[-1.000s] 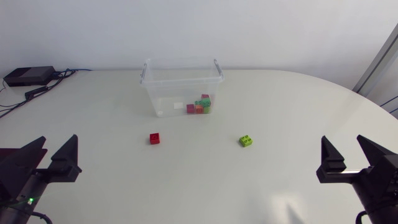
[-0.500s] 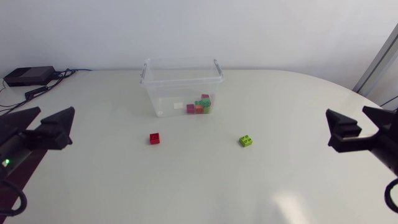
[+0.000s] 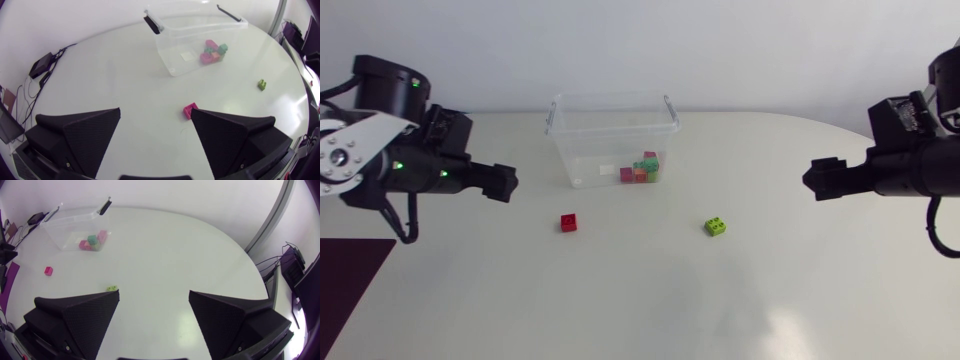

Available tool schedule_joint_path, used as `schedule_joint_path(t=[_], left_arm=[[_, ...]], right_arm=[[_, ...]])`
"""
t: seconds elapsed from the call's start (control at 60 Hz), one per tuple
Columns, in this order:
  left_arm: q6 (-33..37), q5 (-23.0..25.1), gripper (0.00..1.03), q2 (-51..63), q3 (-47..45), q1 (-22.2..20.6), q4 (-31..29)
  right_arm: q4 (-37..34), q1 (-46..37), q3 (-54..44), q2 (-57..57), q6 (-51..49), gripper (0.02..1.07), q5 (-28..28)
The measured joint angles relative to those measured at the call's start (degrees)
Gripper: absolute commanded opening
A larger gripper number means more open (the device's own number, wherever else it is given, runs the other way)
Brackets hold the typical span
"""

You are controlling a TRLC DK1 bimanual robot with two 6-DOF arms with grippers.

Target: Place the duplo bricks in the container

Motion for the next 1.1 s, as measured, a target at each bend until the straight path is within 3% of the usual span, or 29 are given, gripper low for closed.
schedule_joint_path(t=[0.183, 0.333, 0.483, 0.583, 0.867, 0.95, 1.017, 1.05, 1.083, 1.1], left_arm=[[13.88, 0.17, 0.98, 11.63, 5.31, -4.74, -0.81], [22.97, 0.9, 0.98, 19.41, 6.54, -6.99, -0.96], [30.38, 7.58, 0.98, 25.49, 8.7, -6.19, -2.21], [35.58, 12.46, 0.97, 29.9, 13.92, -4.52, -7.06], [47.52, 16.13, 0.9, 41.2, 23.87, -1.75, -11.91], [49.92, 17.77, 0.8, 43.47, 24.2, -1.42, -12.85], [51.84, 18.99, 0.61, 44.98, 24.2, -1.38, -14.32], [52.59, 19.8, 0.56, 45.18, 24.39, -1.38, -14.69], [53.0, 20.2, 0.41, 45.18, 24.48, -1.38, -15.13], [53.31, 20.63, 0.4, 45.2, 24.48, -1.38, -15.32]], right_arm=[[-6.78, 2.93, 4.28, 8.57, -1.4, 1.02, -3.19], [-5.57, 5.81, 3.93, 12.52, -5.46, 1.02, -5.46], [-1.84, 8.09, 3.19, 16.35, -7.67, 1.02, -7.26], [-0.02, 9.05, 3.19, 21.86, -8.26, 1.02, -7.41], [4.66, 11.82, 4.55, 37.11, -9.7, 1.02, -7.23], [5.31, 12.81, 6.08, 40.26, -9.7, 1.02, -6.51], [5.66, 13.81, 7.5, 42.23, -9.68, 1.02, -5.77], [5.7, 14.27, 8.17, 42.86, -9.68, 1.02, -5.62], [5.68, 14.75, 8.74, 43.32, -9.68, 1.02, -5.6], [5.7, 15.02, 8.96, 43.47, -9.68, 1.02, -5.6]])
